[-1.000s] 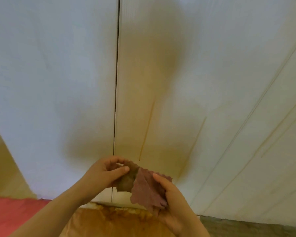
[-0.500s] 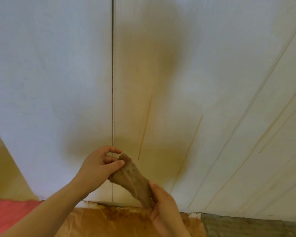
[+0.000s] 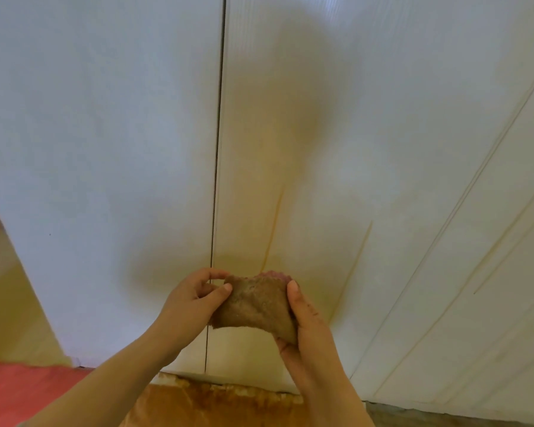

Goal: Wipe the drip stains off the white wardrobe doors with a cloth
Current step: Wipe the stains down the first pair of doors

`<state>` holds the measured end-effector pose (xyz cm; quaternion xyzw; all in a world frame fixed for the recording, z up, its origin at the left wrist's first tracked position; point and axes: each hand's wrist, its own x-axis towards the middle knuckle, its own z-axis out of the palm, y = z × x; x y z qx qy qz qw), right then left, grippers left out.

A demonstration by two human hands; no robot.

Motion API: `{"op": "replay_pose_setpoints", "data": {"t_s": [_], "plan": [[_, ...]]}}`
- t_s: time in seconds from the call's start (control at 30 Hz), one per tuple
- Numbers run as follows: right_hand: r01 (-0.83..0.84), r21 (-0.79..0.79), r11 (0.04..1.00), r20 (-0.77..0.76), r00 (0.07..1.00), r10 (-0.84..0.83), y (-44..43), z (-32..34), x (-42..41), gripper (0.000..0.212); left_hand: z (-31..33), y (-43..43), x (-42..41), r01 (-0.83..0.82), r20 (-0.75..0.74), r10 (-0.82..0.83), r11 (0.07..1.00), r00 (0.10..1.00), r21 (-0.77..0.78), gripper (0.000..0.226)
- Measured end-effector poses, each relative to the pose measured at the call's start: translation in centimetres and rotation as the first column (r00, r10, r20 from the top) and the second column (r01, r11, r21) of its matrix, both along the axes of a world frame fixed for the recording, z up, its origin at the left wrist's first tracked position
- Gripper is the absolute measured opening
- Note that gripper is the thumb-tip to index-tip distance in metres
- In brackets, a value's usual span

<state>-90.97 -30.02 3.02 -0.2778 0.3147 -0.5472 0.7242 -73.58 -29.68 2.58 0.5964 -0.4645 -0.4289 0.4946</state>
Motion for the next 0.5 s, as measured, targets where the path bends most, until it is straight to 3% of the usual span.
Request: {"op": "replay_pose_setpoints", "data": {"t_s": [0.1,0.17,0.27,0.4,0.5], "plan": [[0.008,-0.062,0.998,0.069,0.998,-0.004,-0.1,0.2,-0.5,0.054,0.0,0.1,-0.3,0.042,-0.071,-0.040,0.999,0.997,0.023,0.016],[0.010,-0.096,0.995,0.100,0.995,0.000,-0.2,0.4,-1.0,0.063,-0.2,0.0,0.0,0.029,0.016,-0.028,0.999,0.999,-0.022,0.015],[0.076,-0.132,0.988,0.086,0.994,-0.065,-0.6,1.2,-1.3,0.043,-0.1,-0.5,1.7,-0.094,0.221,0.132,0.980,0.966,-0.174,0.015],[0.294,-0.209,0.933,0.014,0.954,-0.298,-2.7,1.9,-0.7,0.024,1.5,-2.4,4.2,-0.149,0.360,0.300,0.908,0.883,-0.392,0.020],[0.498,-0.448,0.742,-0.140,0.781,-0.609,-4.7,2.8,0.5,0.021,3.0,-4.5,5.9,-0.156,0.400,0.412,0.830,0.818,-0.536,0.030]]}}
